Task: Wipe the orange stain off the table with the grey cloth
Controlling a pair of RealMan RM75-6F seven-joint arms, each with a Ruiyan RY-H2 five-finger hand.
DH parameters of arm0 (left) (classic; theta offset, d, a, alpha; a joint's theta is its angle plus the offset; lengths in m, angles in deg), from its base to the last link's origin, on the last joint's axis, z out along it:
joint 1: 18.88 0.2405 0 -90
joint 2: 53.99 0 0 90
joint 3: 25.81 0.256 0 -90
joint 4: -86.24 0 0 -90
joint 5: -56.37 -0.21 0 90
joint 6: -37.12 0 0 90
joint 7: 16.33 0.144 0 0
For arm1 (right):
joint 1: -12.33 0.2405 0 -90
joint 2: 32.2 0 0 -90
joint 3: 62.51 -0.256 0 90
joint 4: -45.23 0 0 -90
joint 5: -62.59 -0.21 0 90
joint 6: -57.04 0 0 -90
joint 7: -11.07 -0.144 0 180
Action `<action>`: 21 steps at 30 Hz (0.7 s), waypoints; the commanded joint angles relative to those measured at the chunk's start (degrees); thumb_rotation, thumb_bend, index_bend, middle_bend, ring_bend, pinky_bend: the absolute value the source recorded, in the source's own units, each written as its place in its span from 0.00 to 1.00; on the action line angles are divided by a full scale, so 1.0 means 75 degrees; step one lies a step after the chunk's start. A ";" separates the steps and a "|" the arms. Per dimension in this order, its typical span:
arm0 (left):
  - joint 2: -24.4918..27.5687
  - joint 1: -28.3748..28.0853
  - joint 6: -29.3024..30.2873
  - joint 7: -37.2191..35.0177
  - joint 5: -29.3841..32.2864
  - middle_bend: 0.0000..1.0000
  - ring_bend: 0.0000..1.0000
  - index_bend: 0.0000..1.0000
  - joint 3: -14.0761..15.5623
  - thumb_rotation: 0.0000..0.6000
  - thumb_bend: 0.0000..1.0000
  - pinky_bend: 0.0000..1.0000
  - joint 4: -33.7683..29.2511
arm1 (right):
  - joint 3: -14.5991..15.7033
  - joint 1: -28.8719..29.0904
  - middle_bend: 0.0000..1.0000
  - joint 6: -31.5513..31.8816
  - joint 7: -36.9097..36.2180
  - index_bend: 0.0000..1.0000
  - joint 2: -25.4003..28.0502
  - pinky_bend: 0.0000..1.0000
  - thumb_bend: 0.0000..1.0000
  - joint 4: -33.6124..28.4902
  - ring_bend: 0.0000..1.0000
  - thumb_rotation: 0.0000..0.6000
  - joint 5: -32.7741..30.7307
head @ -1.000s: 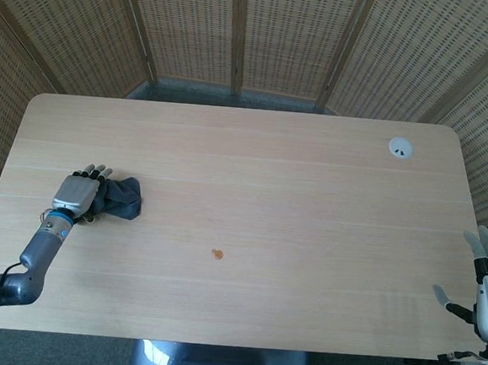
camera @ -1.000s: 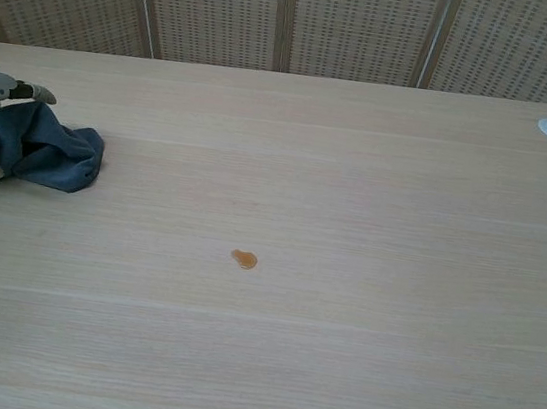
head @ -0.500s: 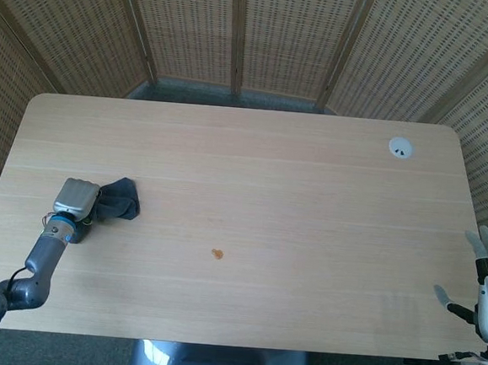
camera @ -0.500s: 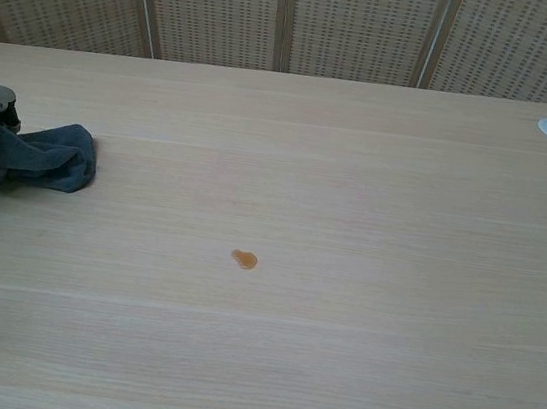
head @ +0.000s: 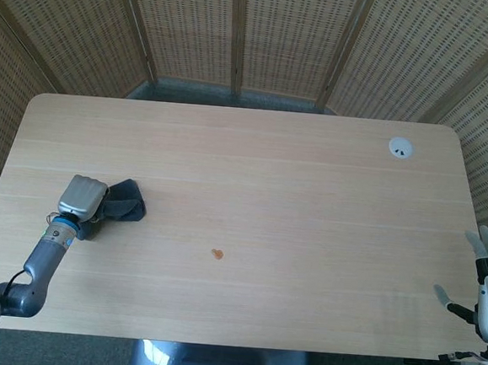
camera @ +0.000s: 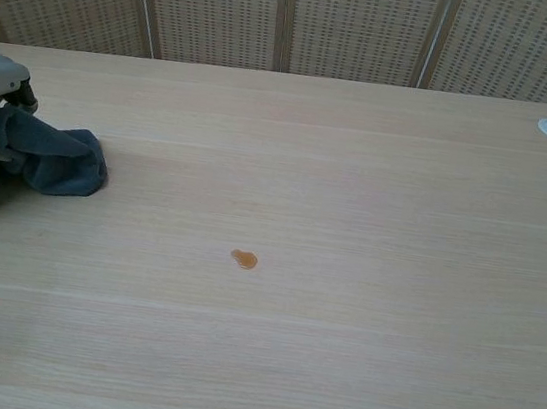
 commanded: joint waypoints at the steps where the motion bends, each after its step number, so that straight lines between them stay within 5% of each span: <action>1: 0.0221 0.0126 0.1162 -0.1258 -0.1648 0.74 0.73 0.73 0.0168 1.00 0.26 0.97 -0.0199 | 0.0003 0.0002 0.00 -0.0003 0.0011 0.10 -0.0003 0.11 0.18 -0.0002 0.00 1.00 0.0004; 9: 0.0130 -0.0066 0.3228 -0.2439 -0.4433 0.73 0.72 0.72 0.0711 1.00 0.25 0.97 0.0450 | -0.0018 -0.0003 0.00 0.0003 -0.0022 0.10 0.0008 0.11 0.18 0.0001 0.00 1.00 -0.0030; 21: -0.0752 -0.0854 0.5564 -0.3258 -0.7208 0.72 0.70 0.71 0.1154 1.00 0.25 0.95 0.2024 | -0.0007 0.0004 0.00 0.0003 0.0047 0.10 -0.0017 0.11 0.18 0.0002 0.00 1.00 -0.0003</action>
